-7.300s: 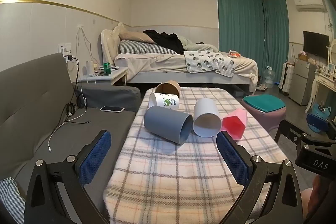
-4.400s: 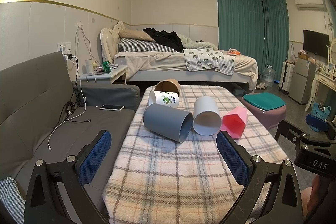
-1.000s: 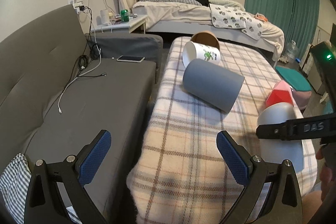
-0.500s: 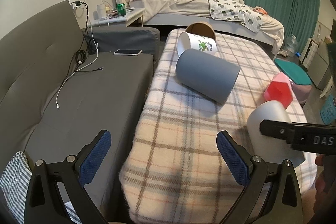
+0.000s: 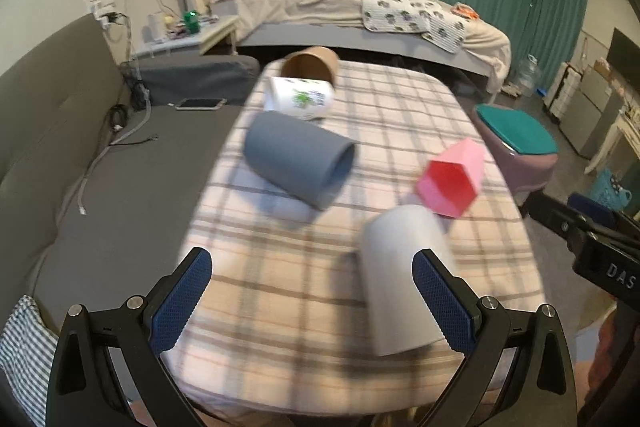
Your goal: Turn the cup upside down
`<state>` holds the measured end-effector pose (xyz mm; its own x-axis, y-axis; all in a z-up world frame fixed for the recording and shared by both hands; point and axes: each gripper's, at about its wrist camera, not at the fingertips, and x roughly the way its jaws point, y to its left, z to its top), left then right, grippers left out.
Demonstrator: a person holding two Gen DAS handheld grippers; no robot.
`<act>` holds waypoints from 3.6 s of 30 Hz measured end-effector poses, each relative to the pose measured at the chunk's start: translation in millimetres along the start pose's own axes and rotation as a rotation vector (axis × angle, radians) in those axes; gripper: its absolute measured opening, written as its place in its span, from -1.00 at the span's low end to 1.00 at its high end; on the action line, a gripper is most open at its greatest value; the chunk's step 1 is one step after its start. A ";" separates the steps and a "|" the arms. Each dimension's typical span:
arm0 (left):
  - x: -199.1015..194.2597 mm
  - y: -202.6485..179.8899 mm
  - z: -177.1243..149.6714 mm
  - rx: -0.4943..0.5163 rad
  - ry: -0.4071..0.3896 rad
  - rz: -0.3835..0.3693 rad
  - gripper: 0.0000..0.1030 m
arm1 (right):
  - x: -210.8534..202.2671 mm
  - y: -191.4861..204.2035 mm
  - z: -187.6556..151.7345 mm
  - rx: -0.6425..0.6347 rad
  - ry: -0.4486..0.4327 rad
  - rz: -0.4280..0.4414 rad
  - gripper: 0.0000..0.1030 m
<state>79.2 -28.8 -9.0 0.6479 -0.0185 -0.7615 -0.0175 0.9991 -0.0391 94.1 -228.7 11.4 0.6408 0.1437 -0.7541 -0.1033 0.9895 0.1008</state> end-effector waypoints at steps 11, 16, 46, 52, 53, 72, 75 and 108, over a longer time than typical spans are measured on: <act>31.3 -45.1 17.7 0.045 0.126 0.020 1.00 | 24.4 -48.5 7.5 0.022 -0.033 -0.058 0.60; 51.7 -52.4 23.7 0.053 0.185 0.025 1.00 | 40.8 -53.3 4.2 0.028 0.012 -0.037 0.60; 42.1 -52.0 45.3 0.053 0.234 -0.123 0.42 | 30.8 -58.0 0.8 0.069 -0.043 -0.034 0.60; 45.2 -54.1 54.5 0.094 0.135 -0.044 0.41 | 26.5 -53.3 0.3 0.060 -0.066 -0.032 0.60; 47.5 -54.9 56.2 0.104 0.134 -0.035 0.41 | 25.7 -52.9 0.5 0.059 -0.070 -0.033 0.60; 84.8 -67.1 69.0 0.150 0.137 -0.019 0.41 | 30.5 -55.8 0.6 0.086 -0.067 -0.013 0.60; 87.3 -68.5 70.8 0.158 0.132 -0.018 0.41 | 31.1 -55.0 -0.1 0.082 -0.064 -0.016 0.60; -43.6 -49.5 92.9 0.088 -0.213 -0.120 0.56 | -30.3 -37.0 -9.8 0.097 -0.301 -0.016 0.60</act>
<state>122.5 -73.8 86.3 0.7873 -0.1383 -0.6009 0.1296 0.9899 -0.0580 71.1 -269.9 24.1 0.8395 0.1112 -0.5318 -0.0273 0.9862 0.1631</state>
